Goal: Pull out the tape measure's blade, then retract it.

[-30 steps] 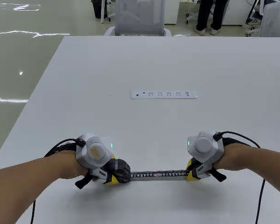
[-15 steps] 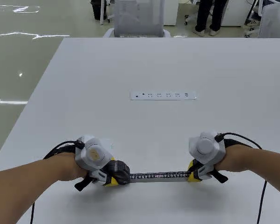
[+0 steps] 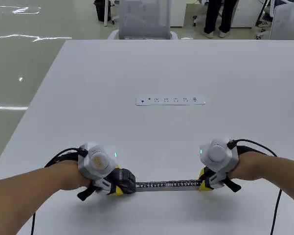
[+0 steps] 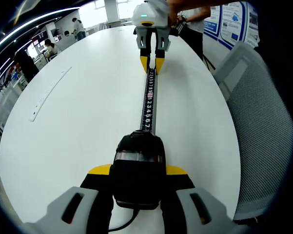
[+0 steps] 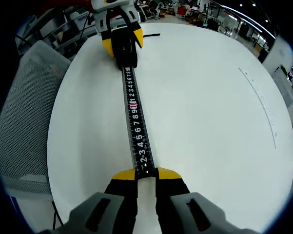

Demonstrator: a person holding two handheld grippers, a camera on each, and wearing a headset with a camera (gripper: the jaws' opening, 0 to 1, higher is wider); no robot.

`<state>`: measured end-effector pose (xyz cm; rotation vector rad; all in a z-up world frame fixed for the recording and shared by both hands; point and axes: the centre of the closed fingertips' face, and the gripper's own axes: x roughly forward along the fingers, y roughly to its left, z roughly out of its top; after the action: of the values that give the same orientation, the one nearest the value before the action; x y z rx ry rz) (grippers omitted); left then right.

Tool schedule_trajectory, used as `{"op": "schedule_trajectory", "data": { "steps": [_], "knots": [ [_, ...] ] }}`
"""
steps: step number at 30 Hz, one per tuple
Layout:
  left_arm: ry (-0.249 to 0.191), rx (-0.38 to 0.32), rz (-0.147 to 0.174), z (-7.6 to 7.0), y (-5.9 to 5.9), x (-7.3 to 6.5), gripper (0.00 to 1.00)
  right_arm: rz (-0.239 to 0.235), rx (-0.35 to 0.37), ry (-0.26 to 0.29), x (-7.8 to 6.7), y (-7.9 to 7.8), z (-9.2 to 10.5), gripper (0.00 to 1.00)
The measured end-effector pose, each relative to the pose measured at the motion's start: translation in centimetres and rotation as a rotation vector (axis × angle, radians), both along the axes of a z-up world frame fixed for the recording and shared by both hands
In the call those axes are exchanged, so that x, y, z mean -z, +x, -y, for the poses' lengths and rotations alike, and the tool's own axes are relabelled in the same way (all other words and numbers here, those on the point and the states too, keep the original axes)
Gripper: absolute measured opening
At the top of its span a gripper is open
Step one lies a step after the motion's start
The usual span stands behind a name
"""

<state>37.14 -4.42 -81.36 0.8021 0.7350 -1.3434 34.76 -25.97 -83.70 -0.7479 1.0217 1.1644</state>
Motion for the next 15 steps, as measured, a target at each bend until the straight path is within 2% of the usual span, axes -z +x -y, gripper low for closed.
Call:
{"op": "schedule_trajectory", "data": {
  "steps": [15],
  "knots": [
    [-0.001,0.000,-0.002,0.02,0.04,-0.02,0.33,-0.001,0.005,-0.006,-0.01,-0.03,0.86,0.12]
  ]
}}
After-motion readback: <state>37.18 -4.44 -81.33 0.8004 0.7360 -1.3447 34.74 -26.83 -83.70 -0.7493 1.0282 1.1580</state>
